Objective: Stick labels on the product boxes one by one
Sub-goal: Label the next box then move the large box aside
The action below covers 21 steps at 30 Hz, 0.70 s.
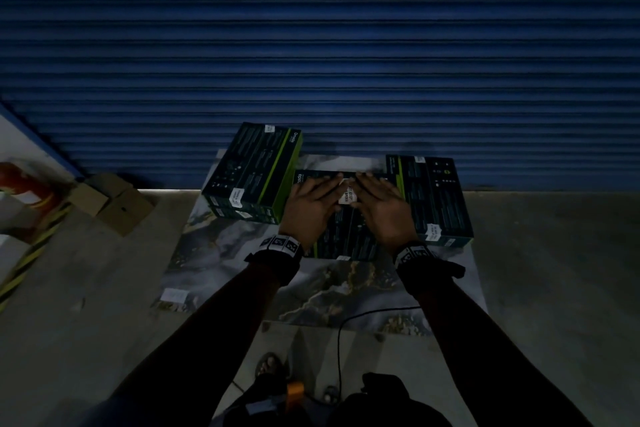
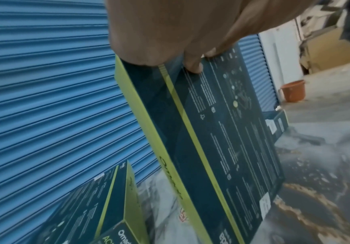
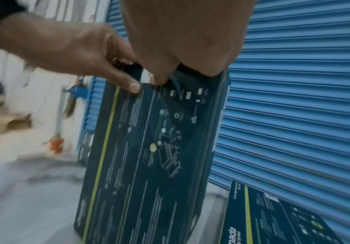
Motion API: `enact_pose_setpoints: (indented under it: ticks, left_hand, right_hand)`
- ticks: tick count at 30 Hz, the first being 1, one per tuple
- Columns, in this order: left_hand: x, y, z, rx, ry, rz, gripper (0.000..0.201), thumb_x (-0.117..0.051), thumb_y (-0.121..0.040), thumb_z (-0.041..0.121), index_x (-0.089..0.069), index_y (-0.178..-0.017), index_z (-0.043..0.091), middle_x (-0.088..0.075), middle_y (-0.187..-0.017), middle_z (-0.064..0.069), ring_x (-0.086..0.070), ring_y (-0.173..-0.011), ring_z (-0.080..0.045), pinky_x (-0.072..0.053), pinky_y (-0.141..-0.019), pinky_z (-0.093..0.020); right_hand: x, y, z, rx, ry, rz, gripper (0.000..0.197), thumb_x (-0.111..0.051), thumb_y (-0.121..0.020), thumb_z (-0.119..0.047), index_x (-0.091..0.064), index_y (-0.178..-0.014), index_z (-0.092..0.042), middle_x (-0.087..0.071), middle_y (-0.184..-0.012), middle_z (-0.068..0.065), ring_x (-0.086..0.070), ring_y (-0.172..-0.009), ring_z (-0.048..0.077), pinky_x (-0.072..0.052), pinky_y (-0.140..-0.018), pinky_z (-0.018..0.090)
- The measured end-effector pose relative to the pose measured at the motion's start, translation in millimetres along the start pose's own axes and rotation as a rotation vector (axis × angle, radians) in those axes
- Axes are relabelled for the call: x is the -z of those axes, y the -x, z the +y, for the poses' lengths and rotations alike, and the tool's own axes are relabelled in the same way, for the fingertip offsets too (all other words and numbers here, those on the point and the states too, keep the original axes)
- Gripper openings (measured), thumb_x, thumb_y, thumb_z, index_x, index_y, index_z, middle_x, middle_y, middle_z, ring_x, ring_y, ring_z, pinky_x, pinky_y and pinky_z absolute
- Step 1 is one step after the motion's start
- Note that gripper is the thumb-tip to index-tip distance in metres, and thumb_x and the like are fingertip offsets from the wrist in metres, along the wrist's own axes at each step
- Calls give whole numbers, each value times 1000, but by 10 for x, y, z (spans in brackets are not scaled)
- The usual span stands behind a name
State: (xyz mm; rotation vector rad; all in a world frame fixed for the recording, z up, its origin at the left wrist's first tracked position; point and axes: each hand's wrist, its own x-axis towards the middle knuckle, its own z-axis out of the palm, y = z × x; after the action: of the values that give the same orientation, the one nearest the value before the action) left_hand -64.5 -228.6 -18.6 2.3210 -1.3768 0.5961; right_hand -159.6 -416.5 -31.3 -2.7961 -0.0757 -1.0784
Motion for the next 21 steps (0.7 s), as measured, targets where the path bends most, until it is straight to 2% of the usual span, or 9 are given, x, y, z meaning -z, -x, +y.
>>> enact_pose_setpoints:
  ticks: [4,9,14,18,21]
  left_hand:
    - [21,-30,8,25,30,27,41,-66,-98,41,-64,-138,28,-58,-147,9,-55,-129,-22,-42,-102,-41]
    - [60,-88,2,48,-12,59,33,-67,-98,39,-69,-131,36,-64,-138,15,-59,-125,-15,-44,-95,-36]
    - [55,-96,-26,-2,-67,52,39,-67,-96,44,-67,-133,34,-64,-139,13,-60,-126,-17,-45,-93,-37]
    - [67,-95,-47,-31,-86,34,44,-65,-95,47,-64,-137,33,-60,-143,12,-57,-129,-17,-41,-97,-39]
    - [91,-97,-31,-8,-49,47,39,-60,-100,52,-67,-134,34,-62,-141,13,-57,-129,-15,-43,-98,-38]
  right_hand:
    - [29,8,9,-30,-56,-8,38,-59,-100,-31,-68,-131,-10,-62,-140,11,-59,-129,26,-46,-110,44]
    - [-13,-8,15,-44,-39,-2,35,-59,-98,-27,-70,-127,-9,-63,-137,11,-61,-127,27,-47,-108,44]
    - [1,-40,8,-28,-27,6,37,-59,-97,-28,-71,-126,-8,-65,-135,12,-63,-124,28,-50,-106,45]
    - [42,-42,47,-12,-12,-51,47,-74,-88,-25,-66,-132,-10,-61,-141,10,-60,-129,27,-46,-110,44]
    - [55,-12,46,-23,-47,-49,43,-70,-94,-25,-65,-134,-10,-59,-142,11,-58,-130,28,-46,-110,46]
